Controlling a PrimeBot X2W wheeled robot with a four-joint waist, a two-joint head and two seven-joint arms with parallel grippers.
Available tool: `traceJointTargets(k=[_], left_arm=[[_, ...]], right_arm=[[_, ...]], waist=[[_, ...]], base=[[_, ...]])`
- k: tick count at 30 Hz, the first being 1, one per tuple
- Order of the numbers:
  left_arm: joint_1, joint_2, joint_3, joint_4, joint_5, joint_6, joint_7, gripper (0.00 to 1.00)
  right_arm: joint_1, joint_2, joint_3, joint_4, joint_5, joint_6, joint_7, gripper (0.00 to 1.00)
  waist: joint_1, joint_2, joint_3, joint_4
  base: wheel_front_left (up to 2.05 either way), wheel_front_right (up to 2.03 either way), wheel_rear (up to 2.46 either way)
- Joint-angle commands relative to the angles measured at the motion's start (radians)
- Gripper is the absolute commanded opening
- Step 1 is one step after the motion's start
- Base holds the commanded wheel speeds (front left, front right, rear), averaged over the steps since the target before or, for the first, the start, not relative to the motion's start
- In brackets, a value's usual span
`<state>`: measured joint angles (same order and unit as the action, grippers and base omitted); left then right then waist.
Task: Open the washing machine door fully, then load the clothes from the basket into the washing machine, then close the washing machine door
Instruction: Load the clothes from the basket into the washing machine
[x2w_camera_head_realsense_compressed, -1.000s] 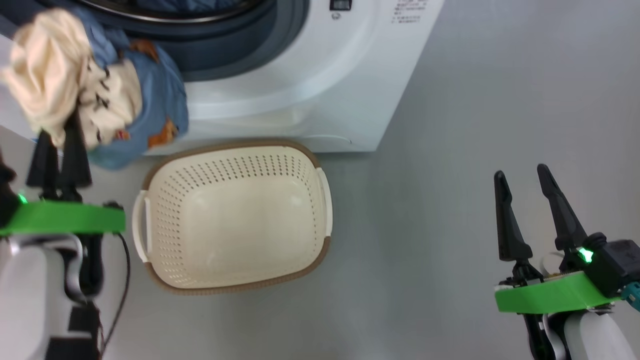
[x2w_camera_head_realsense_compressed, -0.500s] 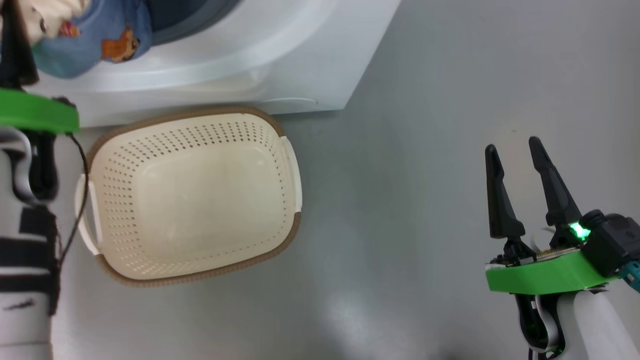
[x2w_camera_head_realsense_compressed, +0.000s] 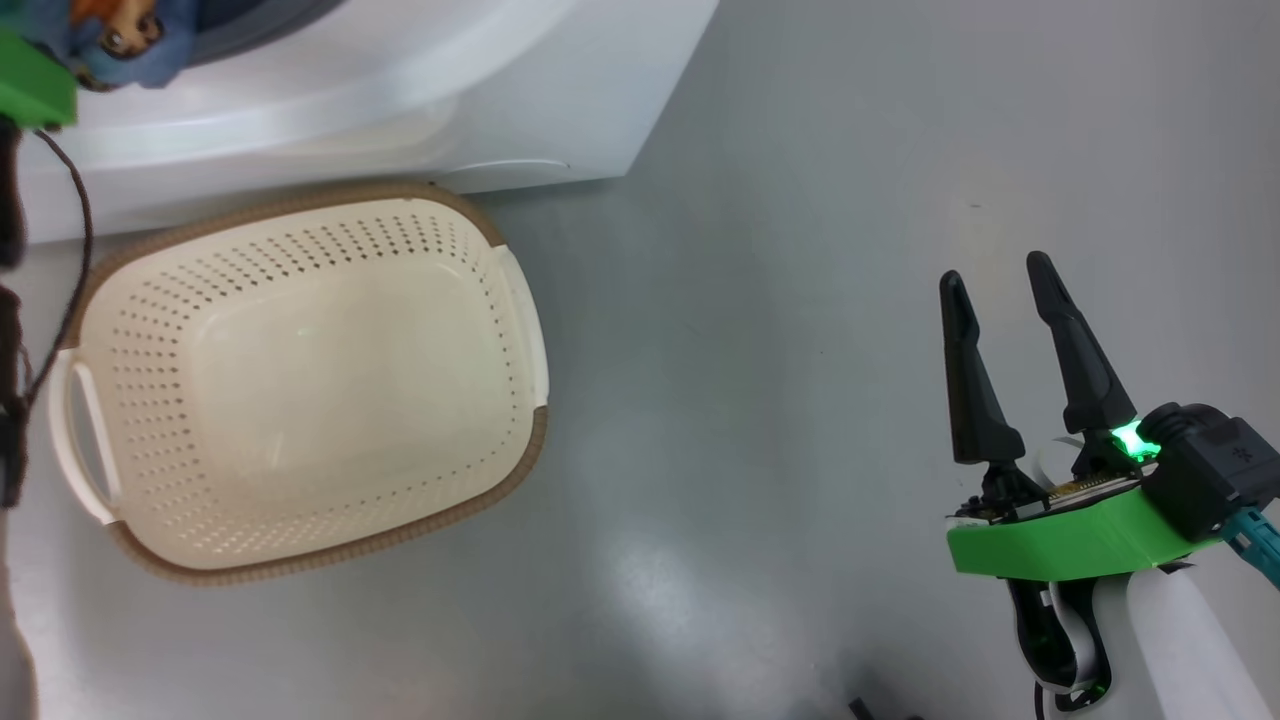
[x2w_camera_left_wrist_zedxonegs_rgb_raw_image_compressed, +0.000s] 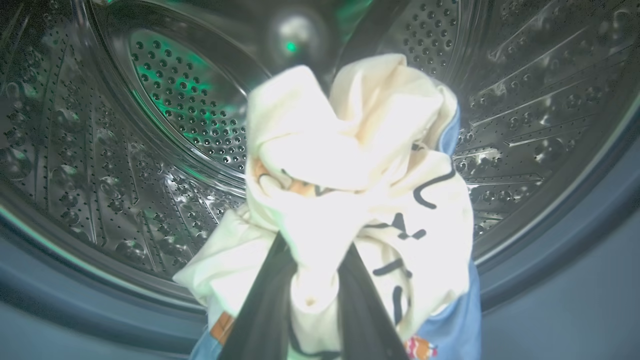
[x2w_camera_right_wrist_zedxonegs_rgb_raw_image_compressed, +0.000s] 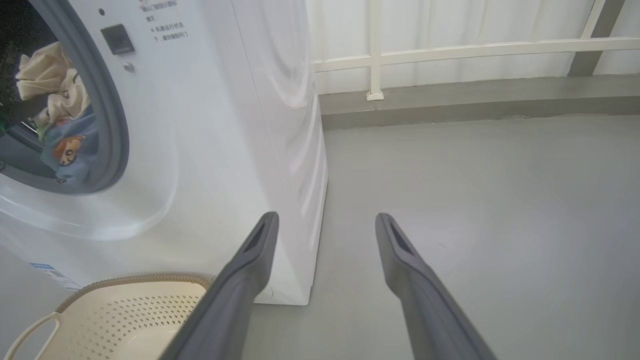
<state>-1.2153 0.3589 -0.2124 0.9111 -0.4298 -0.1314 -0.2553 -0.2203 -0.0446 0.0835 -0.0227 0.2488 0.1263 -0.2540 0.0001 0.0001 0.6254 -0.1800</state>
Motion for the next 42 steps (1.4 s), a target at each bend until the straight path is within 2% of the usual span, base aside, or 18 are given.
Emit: traceJointTargets(k=[1, 8, 12, 14, 15, 16, 17, 22, 32, 42], left_arm=[[-0.036, 0.054, 0.005, -0.005, -0.003, 0.001, -0.006, 0.00], [-0.156, 0.096, -0.039, 0.058, 0.009, 0.001, -0.006, 0.00], [-0.183, 0.122, -0.004, 0.017, 0.031, 0.001, -0.006, 0.00], [-0.184, 0.129, 0.022, -0.016, 0.049, 0.006, -0.006, 0.05], [-0.181, 0.131, 0.037, -0.032, 0.057, 0.011, -0.006, 0.02], [-0.175, 0.133, 0.049, -0.046, 0.068, 0.016, -0.006, 0.23], [-0.167, 0.134, 0.059, -0.052, 0.083, 0.024, -0.006, 0.98], [-0.129, 0.118, 0.113, -0.069, 0.116, 0.037, -0.006, 1.00], [-0.110, 0.090, 0.183, -0.060, 0.150, 0.022, -0.006, 1.00], [-0.018, 0.031, 0.258, -0.105, 0.169, 0.006, -0.006, 1.00]], right_arm=[[-0.004, -0.006, 0.023, -0.025, 0.008, 0.004, -0.008, 1.00], [-0.010, -0.006, 0.040, -0.027, 0.014, 0.004, -0.008, 1.00], [-0.014, -0.006, 0.047, -0.034, 0.018, 0.004, -0.008, 1.00], [-0.015, -0.006, 0.048, -0.038, 0.019, 0.004, -0.008, 1.00], [-0.016, -0.006, 0.048, -0.039, 0.020, 0.004, -0.008, 1.00], [-0.017, -0.006, 0.050, -0.040, 0.021, 0.004, -0.008, 1.00], [-0.018, -0.006, 0.051, -0.040, 0.022, 0.004, -0.008, 1.00], [-0.021, -0.006, 0.051, -0.042, 0.027, 0.004, -0.008, 1.00], [-0.027, -0.006, 0.050, -0.040, 0.025, 0.004, -0.008, 1.00], [-0.029, -0.006, 0.041, -0.037, 0.001, 0.004, -0.008, 1.00]], waist=[[-0.0001, -0.0001, 0.012, -0.013], [-0.0001, -0.0001, 0.028, -0.050], [-0.0001, -0.0001, 0.039, -0.069], [-0.0001, -0.0001, 0.046, -0.075], [-0.0001, -0.0001, 0.049, -0.078], [-0.0001, -0.0001, 0.052, -0.080], [-0.0001, -0.0001, 0.055, -0.082], [-0.0001, -0.0001, 0.062, -0.083], [-0.0001, -0.0001, 0.053, -0.072], [-0.0001, -0.0001, 0.007, -0.041]], base=[[0.00, 0.00, 0.00], [0.00, 0.00, 0.00], [0.00, 0.00, 0.00], [0.00, 0.00, 0.00], [0.00, 0.00, 0.00], [0.00, 0.00, 0.00], [0.00, 0.00, 0.00], [0.00, 0.00, 0.00], [0.00, 0.00, 0.00], [0.00, 0.00, 0.00]])
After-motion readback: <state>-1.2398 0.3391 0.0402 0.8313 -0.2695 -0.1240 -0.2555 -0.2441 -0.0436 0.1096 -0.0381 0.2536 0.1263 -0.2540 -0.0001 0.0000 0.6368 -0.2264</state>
